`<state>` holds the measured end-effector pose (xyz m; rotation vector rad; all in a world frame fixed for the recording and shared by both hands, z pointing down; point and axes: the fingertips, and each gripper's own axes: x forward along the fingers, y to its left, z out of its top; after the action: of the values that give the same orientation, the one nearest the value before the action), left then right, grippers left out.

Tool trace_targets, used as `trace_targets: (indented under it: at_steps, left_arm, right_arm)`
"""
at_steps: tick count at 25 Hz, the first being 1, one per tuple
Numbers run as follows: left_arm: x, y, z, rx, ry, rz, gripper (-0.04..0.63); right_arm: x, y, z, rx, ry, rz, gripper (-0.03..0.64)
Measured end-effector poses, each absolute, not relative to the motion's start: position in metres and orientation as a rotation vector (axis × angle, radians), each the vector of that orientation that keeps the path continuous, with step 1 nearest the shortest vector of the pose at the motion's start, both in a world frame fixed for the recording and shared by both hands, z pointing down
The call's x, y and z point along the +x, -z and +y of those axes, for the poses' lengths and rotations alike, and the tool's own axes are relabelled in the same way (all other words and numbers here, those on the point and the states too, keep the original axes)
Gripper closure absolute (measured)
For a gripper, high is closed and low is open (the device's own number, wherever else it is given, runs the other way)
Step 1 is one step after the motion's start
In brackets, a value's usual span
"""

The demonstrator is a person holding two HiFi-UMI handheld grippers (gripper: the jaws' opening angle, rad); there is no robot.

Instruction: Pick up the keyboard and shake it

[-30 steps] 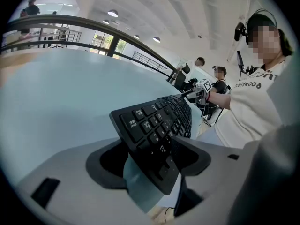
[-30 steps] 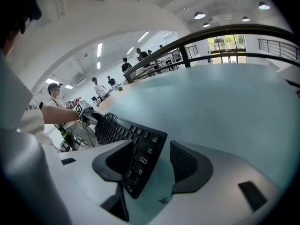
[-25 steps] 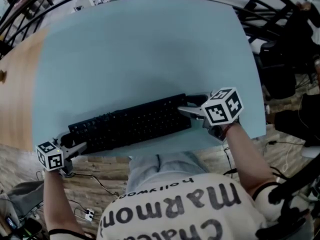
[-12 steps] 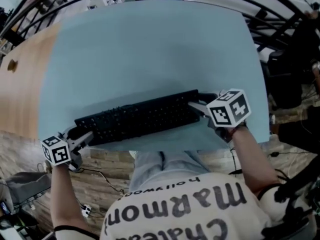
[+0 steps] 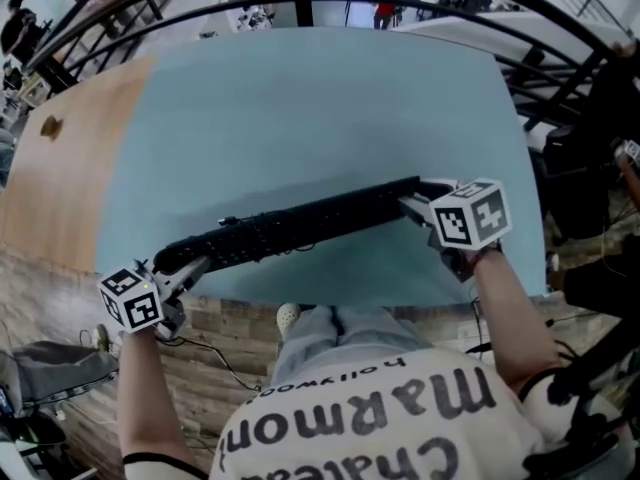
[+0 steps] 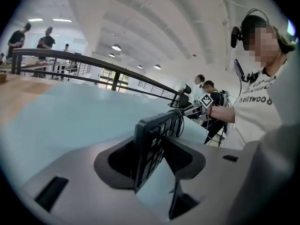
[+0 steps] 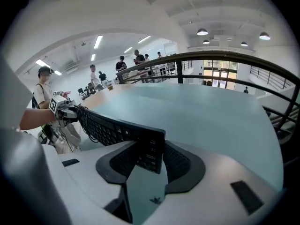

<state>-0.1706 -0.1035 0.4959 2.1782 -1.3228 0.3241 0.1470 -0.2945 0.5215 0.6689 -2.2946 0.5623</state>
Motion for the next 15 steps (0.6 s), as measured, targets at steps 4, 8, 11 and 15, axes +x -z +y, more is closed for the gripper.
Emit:
trace_targets:
  at_steps: [4, 8, 11, 15]
  left_arm:
    - [-0.173, -0.442, -0.12, 2.251, -0.366, -1.36, 0.414]
    - [-0.204, -0.381, -0.153, 2.417, -0.444, -1.42, 0.419]
    - [-0.216, -0.341, -0.152, 2.509, -0.506, -1.44, 0.426]
    - [-0.227, -0.287, -0.163, 2.65, -0.651, -1.47, 0.443]
  right_arm:
    - [0.141, -0.475, -0.313, 0.705, -0.542, -2.335, 0.431]
    - [0.113, -0.418, -0.339, 0.801, -0.437, -2.459, 0.431]
    - [0.098, -0.378, -0.338, 0.841, -0.367, -2.532, 0.431]
    - [0.082, -0.312, -0.351, 0.912, -0.221, -2.622, 0.431]
